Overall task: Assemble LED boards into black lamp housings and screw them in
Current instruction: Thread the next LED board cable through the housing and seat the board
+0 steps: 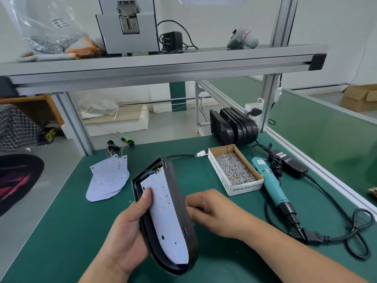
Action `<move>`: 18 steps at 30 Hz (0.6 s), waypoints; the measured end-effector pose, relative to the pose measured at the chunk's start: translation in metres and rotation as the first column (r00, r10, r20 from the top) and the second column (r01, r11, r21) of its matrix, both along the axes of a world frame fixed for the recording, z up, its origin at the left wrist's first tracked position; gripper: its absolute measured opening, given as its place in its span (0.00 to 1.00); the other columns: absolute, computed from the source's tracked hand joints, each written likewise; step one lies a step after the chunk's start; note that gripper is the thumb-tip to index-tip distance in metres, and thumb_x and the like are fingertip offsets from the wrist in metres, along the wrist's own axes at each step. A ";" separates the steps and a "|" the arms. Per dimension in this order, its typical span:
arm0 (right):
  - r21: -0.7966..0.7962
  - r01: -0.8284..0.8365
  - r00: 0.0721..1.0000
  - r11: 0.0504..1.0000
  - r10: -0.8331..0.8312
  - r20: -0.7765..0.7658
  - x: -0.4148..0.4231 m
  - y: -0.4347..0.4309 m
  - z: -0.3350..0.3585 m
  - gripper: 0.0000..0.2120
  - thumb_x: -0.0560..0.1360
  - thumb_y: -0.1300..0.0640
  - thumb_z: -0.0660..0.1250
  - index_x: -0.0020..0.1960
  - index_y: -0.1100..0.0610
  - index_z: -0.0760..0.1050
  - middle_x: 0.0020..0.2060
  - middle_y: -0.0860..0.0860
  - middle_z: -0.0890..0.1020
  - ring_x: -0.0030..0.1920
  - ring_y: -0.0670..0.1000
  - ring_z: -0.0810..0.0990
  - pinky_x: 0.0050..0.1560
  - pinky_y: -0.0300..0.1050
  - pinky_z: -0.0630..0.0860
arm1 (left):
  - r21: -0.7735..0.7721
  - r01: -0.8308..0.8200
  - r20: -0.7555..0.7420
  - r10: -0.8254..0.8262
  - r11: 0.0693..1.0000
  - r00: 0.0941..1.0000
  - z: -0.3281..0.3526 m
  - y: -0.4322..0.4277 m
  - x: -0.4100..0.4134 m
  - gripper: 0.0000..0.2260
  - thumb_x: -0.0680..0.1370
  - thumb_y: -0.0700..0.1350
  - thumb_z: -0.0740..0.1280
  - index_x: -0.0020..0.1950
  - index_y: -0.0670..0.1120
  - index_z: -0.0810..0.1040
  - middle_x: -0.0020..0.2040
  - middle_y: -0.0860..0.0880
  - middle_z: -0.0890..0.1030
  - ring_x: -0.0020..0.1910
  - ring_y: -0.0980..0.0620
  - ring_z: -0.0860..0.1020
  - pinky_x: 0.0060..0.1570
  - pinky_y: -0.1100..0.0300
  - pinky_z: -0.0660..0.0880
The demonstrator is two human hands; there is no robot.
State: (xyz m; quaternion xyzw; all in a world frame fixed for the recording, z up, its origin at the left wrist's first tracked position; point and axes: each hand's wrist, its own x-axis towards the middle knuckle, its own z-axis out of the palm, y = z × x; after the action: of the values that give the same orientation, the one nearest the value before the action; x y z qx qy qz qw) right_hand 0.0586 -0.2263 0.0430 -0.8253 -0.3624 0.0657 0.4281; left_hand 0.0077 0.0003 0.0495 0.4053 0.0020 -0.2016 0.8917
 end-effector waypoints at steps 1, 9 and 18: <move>-0.020 -0.008 1.000 1.000 0.008 0.005 0.000 -0.001 0.002 0.17 0.85 0.49 0.63 0.38 0.45 0.69 0.32 0.41 0.75 0.34 0.44 0.72 0.37 0.43 0.69 | -0.005 0.010 0.027 -0.010 1.000 1.000 0.000 -0.002 -0.001 0.33 0.69 0.57 0.84 0.64 0.34 0.83 0.64 0.34 0.83 0.58 0.38 0.86 0.52 0.47 0.84; -0.134 -0.053 0.998 0.989 0.059 0.036 0.003 -0.010 0.012 0.14 0.86 0.50 0.65 0.42 0.50 0.74 0.36 0.48 0.80 0.37 0.55 0.78 0.39 0.56 0.75 | 0.062 -0.180 -0.026 0.182 0.982 0.983 -0.001 -0.015 -0.007 0.24 0.73 0.56 0.70 0.53 0.36 0.88 0.48 0.36 0.87 0.39 0.39 0.87 0.33 0.50 0.83; -0.169 0.018 0.982 0.985 0.014 0.187 0.004 -0.013 0.009 0.16 0.86 0.47 0.61 0.42 0.52 0.68 0.35 0.48 0.72 0.36 0.53 0.71 0.39 0.57 0.71 | 0.083 -0.210 0.035 0.207 0.974 0.978 -0.001 -0.016 -0.005 0.20 0.79 0.55 0.66 0.55 0.41 0.89 0.51 0.42 0.88 0.43 0.45 0.88 0.37 0.55 0.84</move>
State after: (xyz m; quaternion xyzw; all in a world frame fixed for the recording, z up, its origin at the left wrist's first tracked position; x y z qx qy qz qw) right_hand 0.0627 -0.2393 0.0522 -0.8618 -0.3933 0.0178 0.3200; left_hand 0.0032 -0.0158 0.0485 0.4435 0.0417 -0.1013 0.8895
